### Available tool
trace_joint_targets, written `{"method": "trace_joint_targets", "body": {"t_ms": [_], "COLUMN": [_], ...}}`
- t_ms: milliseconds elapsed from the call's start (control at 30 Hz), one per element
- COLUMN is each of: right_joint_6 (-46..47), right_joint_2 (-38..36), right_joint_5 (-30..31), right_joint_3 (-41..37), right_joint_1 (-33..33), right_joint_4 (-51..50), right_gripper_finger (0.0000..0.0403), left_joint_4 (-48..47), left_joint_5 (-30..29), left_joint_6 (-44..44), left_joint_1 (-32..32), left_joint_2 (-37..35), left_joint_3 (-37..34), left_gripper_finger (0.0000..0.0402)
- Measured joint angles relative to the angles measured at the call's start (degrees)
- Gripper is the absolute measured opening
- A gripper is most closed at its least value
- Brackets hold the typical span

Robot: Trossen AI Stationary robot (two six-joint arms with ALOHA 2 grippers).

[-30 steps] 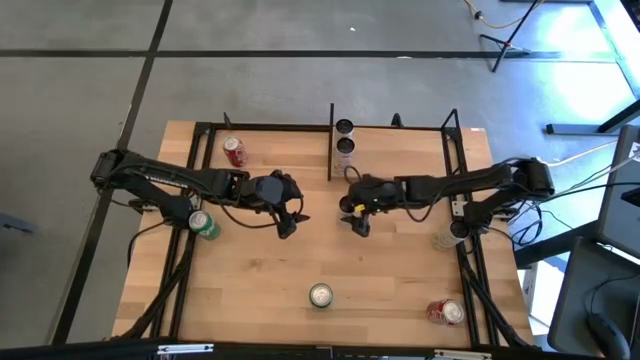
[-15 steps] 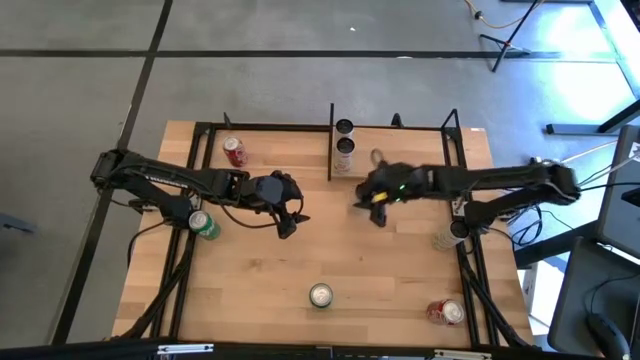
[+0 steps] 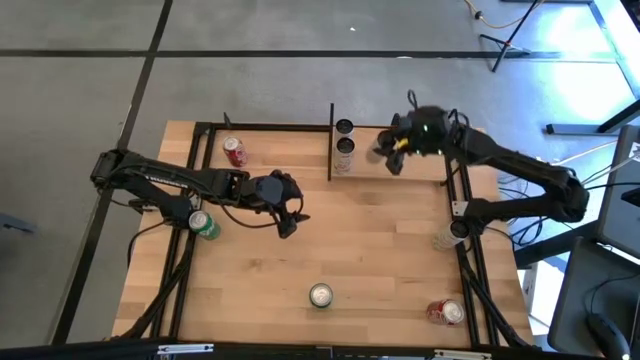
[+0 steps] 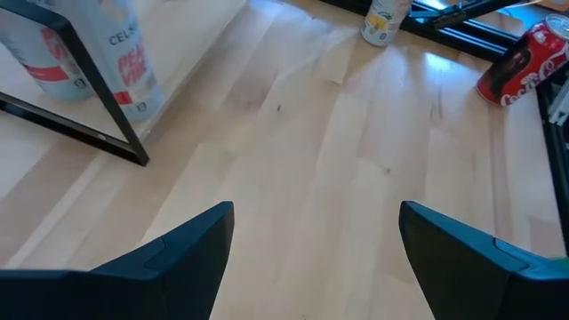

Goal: Place canned beverage on shelf
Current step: Put the top white-yellow soda can on the shelf

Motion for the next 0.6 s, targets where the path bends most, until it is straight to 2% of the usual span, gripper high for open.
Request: {"method": "trace_joint_targets", "body": {"t_ms": [233, 400, 600], "right_joint_6": [-3.9, -5.8, -9.5], "right_joint_2": [9.3, 16.4, 20.5], "right_joint_5": [-8.1, -10.4, -11.9], "right_joint_3": [6.4, 10.0, 11.4], "right_joint_1": [-8.1, -9.6, -9.5], "right_joint_4": [-1.9, -3.4, -3.1], "right_gripper_finger": [0.0224, 0.0224, 0.0224], "left_joint_4": [0.8, 1.2, 1.2], "left_joint_5": [-0.4, 1.2, 1.3], "left_joint_6": [-2.5, -3.3, -3.9], "left_joint_1": [0.0, 0.0, 0.0], "left_joint_2": [0.0, 0.0, 0.0], "left_joint_3": [0.0, 0.0, 0.0], "left_gripper_finger": [0.0307, 0.0307, 0.0307]}}
